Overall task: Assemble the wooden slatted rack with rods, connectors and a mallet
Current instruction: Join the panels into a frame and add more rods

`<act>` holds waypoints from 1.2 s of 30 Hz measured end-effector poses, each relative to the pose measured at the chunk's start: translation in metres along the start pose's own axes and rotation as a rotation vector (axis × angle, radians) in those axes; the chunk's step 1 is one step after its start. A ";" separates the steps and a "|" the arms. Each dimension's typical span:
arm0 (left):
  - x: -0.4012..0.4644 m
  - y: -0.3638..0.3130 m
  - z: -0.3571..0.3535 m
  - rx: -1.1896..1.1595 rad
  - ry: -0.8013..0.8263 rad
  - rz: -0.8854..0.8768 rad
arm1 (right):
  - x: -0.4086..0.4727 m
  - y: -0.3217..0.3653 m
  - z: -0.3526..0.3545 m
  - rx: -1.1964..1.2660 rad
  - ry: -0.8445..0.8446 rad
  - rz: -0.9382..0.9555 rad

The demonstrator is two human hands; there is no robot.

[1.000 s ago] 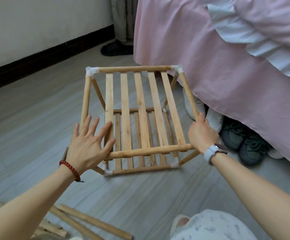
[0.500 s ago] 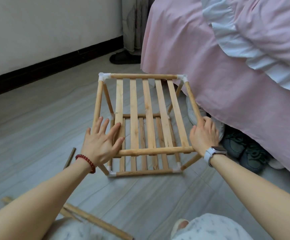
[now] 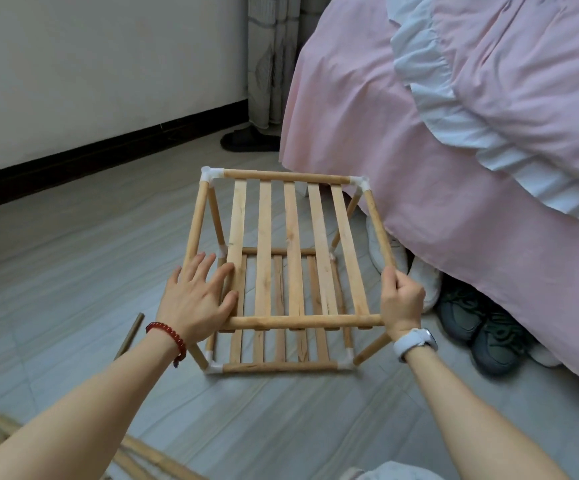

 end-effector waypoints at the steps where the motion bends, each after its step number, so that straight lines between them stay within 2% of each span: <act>1: 0.001 -0.003 0.002 -0.001 0.004 -0.003 | 0.001 -0.001 0.000 -0.097 0.038 0.075; 3: 0.001 -0.010 0.002 -0.024 -0.001 -0.022 | -0.006 -0.004 0.000 -0.390 0.105 0.296; 4: -0.004 -0.012 0.003 -0.077 -0.017 -0.018 | -0.012 -0.009 0.000 -0.520 0.149 0.349; 7: -0.022 -0.012 0.007 -0.228 -0.079 0.022 | -0.016 -0.015 0.002 -0.672 0.184 0.262; 10: -0.049 0.021 0.009 -0.316 -0.090 0.170 | -0.020 -0.005 -0.014 -0.721 0.268 0.257; 14: -0.119 0.097 0.023 -0.441 -0.089 0.460 | -0.063 0.043 -0.066 -0.751 0.642 0.267; 17: -0.196 0.138 0.038 -0.498 -0.108 0.615 | -0.091 0.094 -0.098 -0.764 0.974 0.387; 19: -0.255 0.160 0.046 -0.503 -0.139 0.695 | -0.111 0.131 -0.111 -0.784 1.137 0.481; 23: -0.342 0.193 0.068 -0.535 -0.276 0.807 | -0.146 0.213 -0.126 -0.703 1.225 0.621; 27: -0.403 0.212 0.076 -0.586 -0.356 0.903 | -0.206 0.269 -0.141 -0.553 1.450 0.657; 30: -0.432 0.216 0.059 -0.608 -0.371 0.947 | -0.252 0.263 -0.151 -0.532 1.532 0.665; 33: -0.447 0.217 0.026 -0.703 -0.332 1.013 | -0.284 0.230 -0.164 -0.522 1.626 0.573; 36: -0.454 0.223 -0.011 -0.773 -0.269 1.092 | -0.307 0.195 -0.180 -0.532 1.647 0.488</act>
Point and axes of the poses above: each hand's wrist, its own x-axis towards the middle knuckle, its own z-axis out of the back of the hand, y = z × x, the point moved 3 cm from there along x, towards the middle knuckle, and after that the axes turned 6 degrees about z, right-handed, at the moved point
